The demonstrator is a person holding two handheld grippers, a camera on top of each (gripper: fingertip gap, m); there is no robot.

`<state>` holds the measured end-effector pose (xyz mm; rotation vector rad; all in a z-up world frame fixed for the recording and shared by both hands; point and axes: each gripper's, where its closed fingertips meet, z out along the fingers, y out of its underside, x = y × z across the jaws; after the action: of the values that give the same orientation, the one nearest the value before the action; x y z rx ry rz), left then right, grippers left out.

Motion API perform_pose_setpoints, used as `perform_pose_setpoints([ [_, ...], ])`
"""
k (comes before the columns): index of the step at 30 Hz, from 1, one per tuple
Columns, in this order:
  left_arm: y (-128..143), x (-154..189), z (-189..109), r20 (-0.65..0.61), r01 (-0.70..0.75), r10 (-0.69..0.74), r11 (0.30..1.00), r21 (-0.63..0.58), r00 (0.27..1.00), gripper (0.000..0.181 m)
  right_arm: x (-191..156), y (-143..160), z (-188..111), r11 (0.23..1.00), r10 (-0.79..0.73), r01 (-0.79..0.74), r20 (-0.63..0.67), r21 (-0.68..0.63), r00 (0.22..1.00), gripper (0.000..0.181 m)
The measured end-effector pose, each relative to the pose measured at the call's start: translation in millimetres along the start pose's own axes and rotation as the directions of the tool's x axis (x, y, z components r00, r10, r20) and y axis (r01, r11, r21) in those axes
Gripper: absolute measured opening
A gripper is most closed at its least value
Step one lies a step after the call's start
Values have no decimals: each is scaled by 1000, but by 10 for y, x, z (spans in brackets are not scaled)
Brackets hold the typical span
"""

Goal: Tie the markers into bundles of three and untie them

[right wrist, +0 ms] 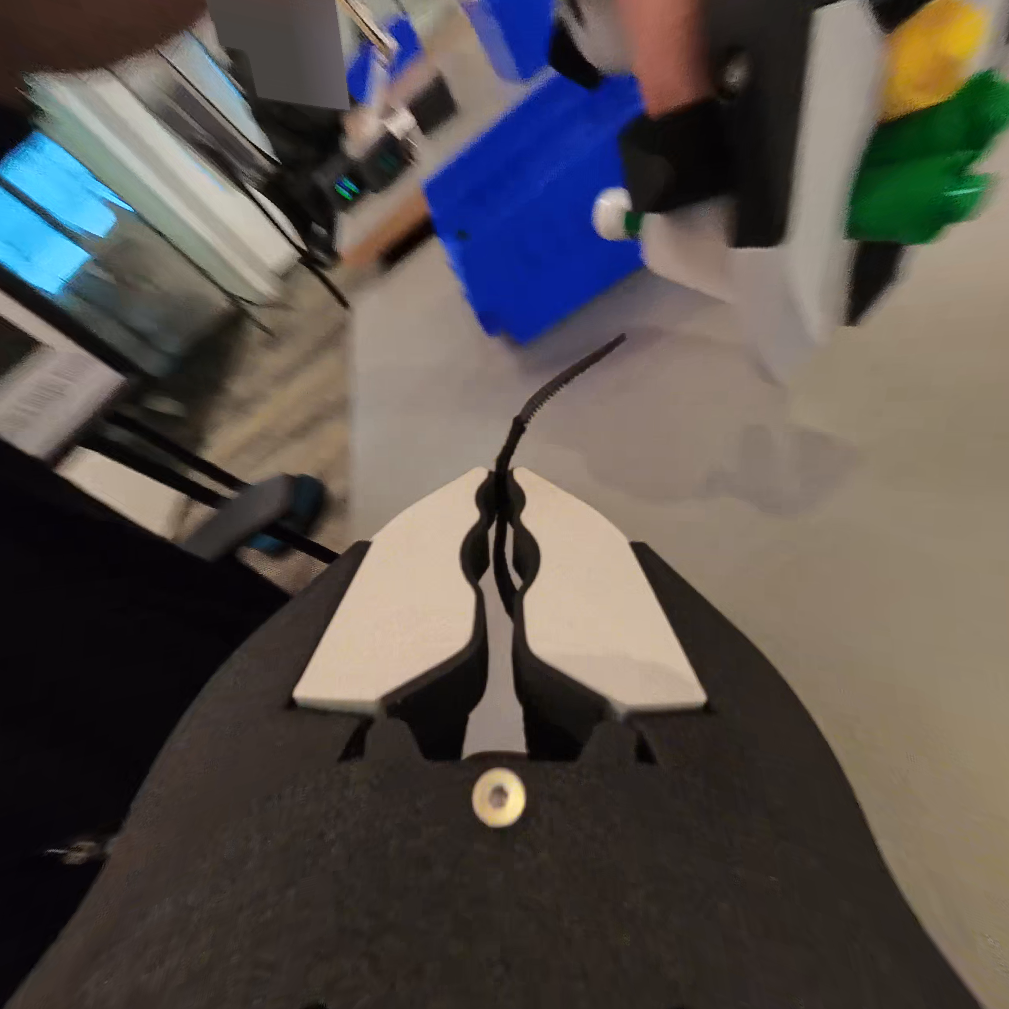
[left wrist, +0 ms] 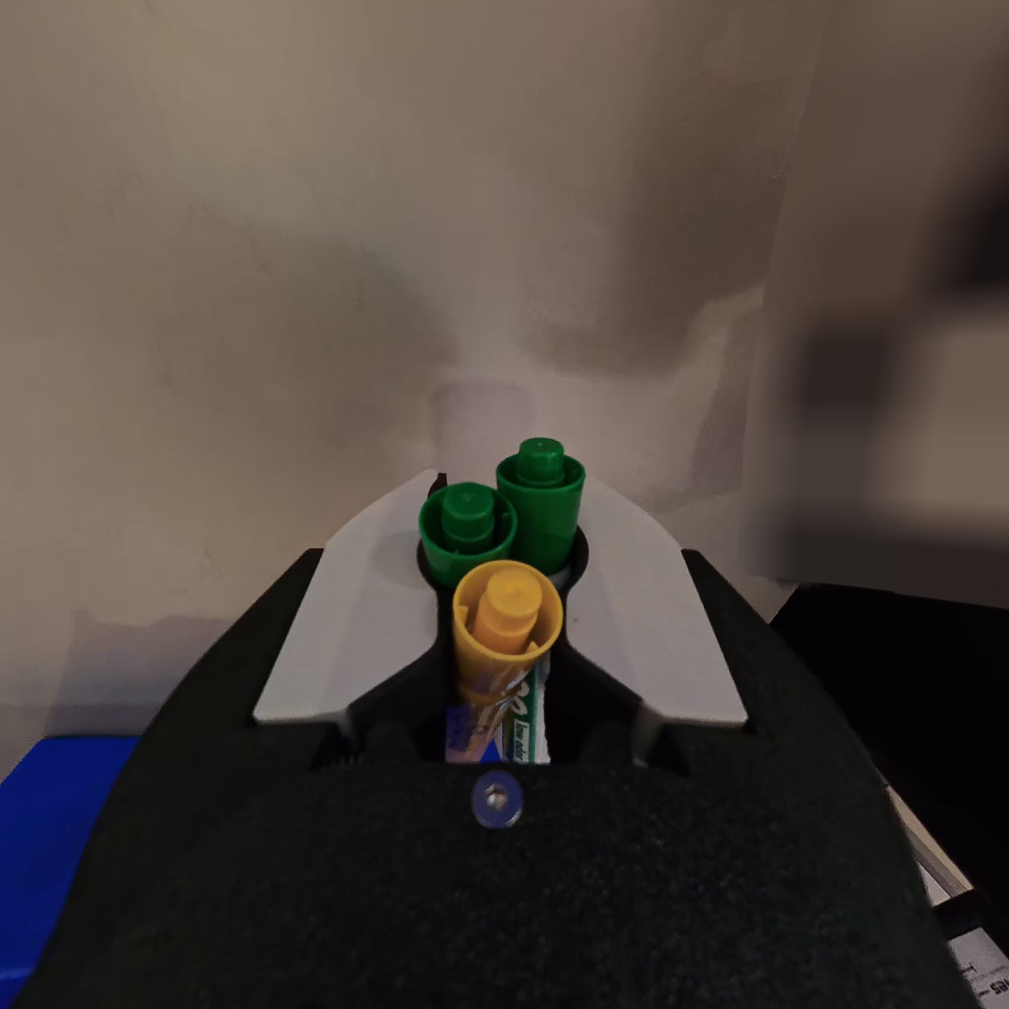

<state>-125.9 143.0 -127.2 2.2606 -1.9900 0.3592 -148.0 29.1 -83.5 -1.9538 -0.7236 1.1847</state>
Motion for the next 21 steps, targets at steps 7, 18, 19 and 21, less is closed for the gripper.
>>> perform_pose_setpoints([
  [7, -172, 114, 4, 3, -1, 1, 1000, 11, 1000, 39, -285, -430, 372, 920, 286, -350, 309, 174, 907, 2],
  [18, -278, 134, 5, 11, 18, -19, 999, 31, 1000, 39, -115, -531, 433, 909, 173, -211, 133, 359, 976, 2],
  [19, -278, 123, 5, 7, 27, -27, 999, 33, 1000, 39, -112, -490, 422, 916, 164, -198, 127, 348, 978, 2],
  [21, -276, 86, 6, 4, 44, -44, 998, 41, 999, 39, -86, -391, 390, 934, 163, -188, 107, 305, 981, 2],
])
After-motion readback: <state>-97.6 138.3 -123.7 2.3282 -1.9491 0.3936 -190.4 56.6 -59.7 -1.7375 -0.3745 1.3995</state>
